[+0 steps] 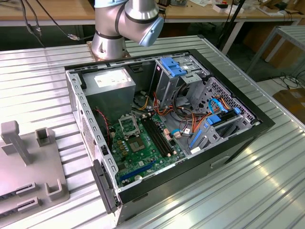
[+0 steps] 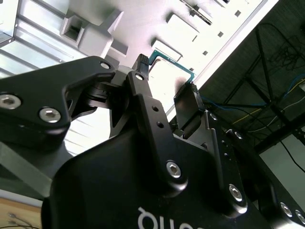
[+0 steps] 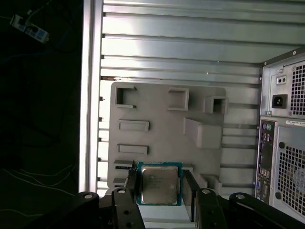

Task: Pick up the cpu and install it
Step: 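Pick up the cpu and move it towards the insertion slot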

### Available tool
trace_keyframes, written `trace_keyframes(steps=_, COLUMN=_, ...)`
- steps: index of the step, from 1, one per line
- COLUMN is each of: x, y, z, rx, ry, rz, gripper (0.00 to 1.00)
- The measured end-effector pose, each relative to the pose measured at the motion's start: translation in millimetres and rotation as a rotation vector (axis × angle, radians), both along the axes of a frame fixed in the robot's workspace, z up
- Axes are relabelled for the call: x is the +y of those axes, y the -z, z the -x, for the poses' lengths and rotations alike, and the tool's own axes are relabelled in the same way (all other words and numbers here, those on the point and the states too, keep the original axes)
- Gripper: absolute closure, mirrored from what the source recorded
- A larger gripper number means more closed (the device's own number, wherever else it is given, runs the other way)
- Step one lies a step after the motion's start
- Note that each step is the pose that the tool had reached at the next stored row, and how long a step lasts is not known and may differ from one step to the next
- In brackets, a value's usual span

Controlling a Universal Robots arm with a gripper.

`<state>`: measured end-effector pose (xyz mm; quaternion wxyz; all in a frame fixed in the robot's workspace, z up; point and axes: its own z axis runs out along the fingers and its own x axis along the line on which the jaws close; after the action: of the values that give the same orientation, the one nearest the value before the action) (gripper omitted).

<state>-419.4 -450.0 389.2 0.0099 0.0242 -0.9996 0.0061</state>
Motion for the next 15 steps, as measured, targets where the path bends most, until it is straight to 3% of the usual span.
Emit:
trace_keyframes(steps=4, x=0.0, y=-3.0, z=0.0, rx=0.0, ry=0.0, rz=0.0, gripper=0.53)
trace_keyframes(steps=15, x=0.0, y=-3.6, z=-3.2, rx=0.0, ry=0.0, rz=0.0, gripper=0.53)
